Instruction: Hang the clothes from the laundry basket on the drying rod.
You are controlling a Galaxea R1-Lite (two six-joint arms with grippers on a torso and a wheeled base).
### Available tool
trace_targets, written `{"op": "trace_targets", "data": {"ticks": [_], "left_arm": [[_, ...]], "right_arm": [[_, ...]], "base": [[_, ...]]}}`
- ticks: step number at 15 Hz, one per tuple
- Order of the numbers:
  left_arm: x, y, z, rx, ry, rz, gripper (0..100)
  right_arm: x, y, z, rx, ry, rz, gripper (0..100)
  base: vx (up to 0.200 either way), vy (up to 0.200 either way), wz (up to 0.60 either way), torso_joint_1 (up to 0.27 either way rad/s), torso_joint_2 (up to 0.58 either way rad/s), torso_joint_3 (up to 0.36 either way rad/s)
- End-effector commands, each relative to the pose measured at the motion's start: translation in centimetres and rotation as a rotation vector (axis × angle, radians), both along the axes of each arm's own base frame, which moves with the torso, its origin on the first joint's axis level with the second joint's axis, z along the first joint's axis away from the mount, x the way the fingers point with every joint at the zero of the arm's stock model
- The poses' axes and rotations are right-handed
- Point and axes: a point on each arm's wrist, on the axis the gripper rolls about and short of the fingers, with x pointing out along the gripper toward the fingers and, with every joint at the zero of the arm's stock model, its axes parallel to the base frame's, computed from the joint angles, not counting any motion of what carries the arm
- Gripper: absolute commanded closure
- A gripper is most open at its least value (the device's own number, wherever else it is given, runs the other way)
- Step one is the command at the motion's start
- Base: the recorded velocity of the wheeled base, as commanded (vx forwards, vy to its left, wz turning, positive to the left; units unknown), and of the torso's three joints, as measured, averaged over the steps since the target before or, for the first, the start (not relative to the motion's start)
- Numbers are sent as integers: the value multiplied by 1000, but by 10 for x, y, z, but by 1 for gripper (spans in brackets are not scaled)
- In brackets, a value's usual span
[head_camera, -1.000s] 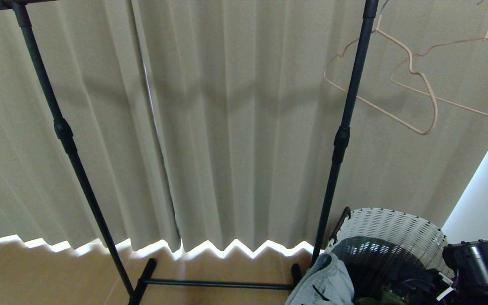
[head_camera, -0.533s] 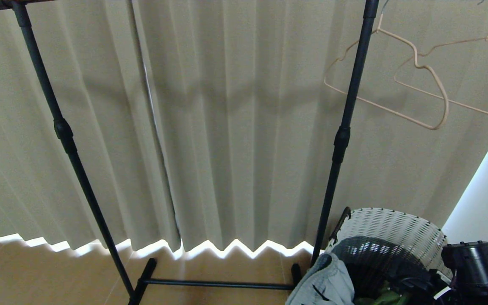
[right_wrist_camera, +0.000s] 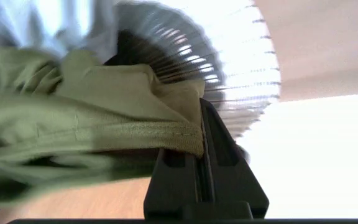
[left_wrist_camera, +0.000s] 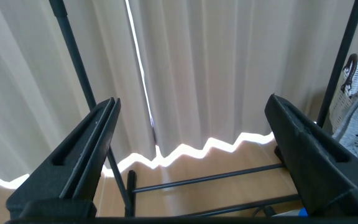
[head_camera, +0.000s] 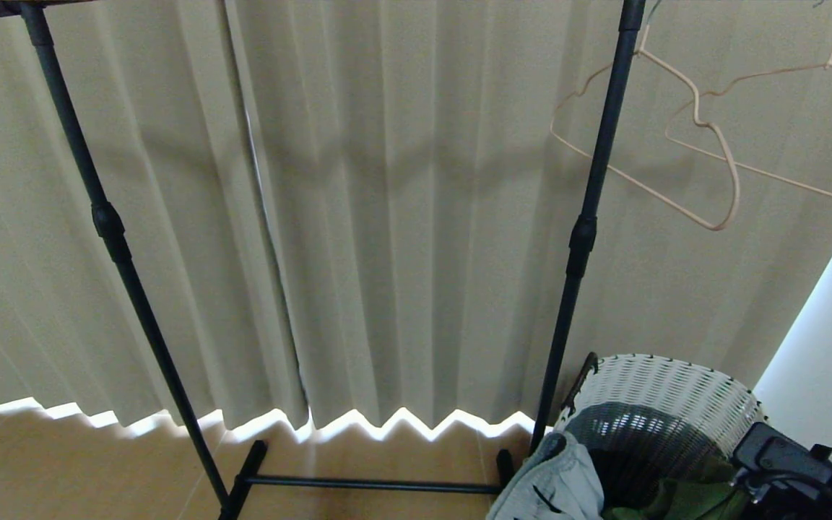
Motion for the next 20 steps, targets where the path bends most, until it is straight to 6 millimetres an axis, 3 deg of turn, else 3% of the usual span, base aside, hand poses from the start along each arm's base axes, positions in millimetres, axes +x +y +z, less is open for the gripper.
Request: {"op": "trace_targets", "data": {"ticks": [1,4,6,8,18,20], "left_arm": [[0,0,0,4,0,-1,0],[0,0,0,4,0,-1,0],[0,0,0,4,0,-1,0],[0,0,0,4,0,-1,0],[0,0,0,8,-1,-4,0],[0,0,0,7,-1,-4,0]], "right_arm": [[-19,-8,64,57,-270,-78,100],[-44,-8,111,115,-245,-116,100],[-58,-9,124,164,-217,-153,100],[-62,-9,123,164,-217,-159,100],[-64,-9,117,160,-196,-158,100],[-63,-9,115,160,-190,-159,100]], "base": [[0,0,0,0,0,0],[0,0,0,0,0,0],[0,0,0,0,0,0],[0,0,0,0,0,0],[-200,0,0,1,0,1],[0,0,0,0,0,0]]}}
